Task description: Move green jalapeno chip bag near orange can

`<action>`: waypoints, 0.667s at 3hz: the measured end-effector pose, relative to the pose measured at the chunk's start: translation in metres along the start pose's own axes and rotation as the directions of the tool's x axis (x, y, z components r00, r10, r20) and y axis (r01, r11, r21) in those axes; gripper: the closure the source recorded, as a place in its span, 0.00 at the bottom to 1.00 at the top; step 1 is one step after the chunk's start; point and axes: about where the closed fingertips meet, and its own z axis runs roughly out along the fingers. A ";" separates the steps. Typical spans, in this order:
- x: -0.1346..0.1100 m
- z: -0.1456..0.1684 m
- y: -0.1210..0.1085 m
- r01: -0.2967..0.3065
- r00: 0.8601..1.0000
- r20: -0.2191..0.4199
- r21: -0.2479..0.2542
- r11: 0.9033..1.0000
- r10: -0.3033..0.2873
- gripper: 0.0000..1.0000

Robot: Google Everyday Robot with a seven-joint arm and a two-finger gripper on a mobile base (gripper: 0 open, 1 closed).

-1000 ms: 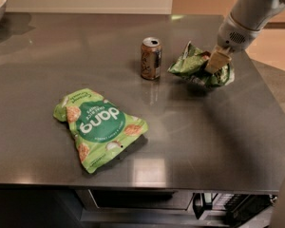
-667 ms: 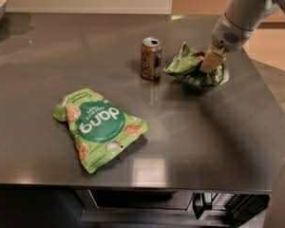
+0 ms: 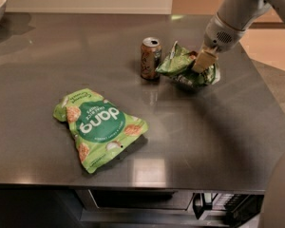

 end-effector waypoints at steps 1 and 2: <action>-0.001 0.003 -0.002 0.000 1.000 0.003 0.004 1.000 0.000 0.37; -0.003 0.005 -0.003 0.001 1.000 0.006 0.006 1.000 -0.001 0.13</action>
Offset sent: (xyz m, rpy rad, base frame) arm 0.0024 0.0013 -0.0017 0.0016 -0.0041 -0.0009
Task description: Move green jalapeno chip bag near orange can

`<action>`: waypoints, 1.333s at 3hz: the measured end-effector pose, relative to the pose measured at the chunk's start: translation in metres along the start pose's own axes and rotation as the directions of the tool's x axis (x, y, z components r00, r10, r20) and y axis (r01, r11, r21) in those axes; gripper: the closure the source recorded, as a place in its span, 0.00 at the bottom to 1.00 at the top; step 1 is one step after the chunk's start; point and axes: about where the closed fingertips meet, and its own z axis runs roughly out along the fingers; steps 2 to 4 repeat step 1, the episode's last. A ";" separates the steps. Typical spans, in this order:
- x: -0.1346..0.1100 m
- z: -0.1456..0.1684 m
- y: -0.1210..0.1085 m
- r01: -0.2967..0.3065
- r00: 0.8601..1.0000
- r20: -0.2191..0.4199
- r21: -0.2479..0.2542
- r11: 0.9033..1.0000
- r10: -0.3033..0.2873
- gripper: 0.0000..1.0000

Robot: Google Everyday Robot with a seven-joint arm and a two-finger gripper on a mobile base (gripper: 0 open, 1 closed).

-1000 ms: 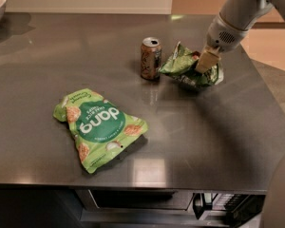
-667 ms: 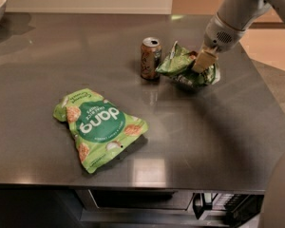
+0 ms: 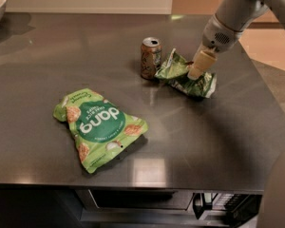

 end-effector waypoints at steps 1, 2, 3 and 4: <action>-0.001 0.002 -0.001 0.001 1.000 0.003 0.002 1.000 -0.001 0.00; -0.001 0.002 -0.001 0.001 1.000 0.003 0.002 1.000 -0.001 0.00; -0.001 0.002 -0.001 0.001 1.000 0.003 0.002 1.000 -0.001 0.00; -0.001 0.002 -0.001 0.001 1.000 0.003 0.002 1.000 -0.001 0.00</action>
Offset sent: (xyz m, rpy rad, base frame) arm 0.0000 0.0000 0.0000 0.0000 0.0000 0.0000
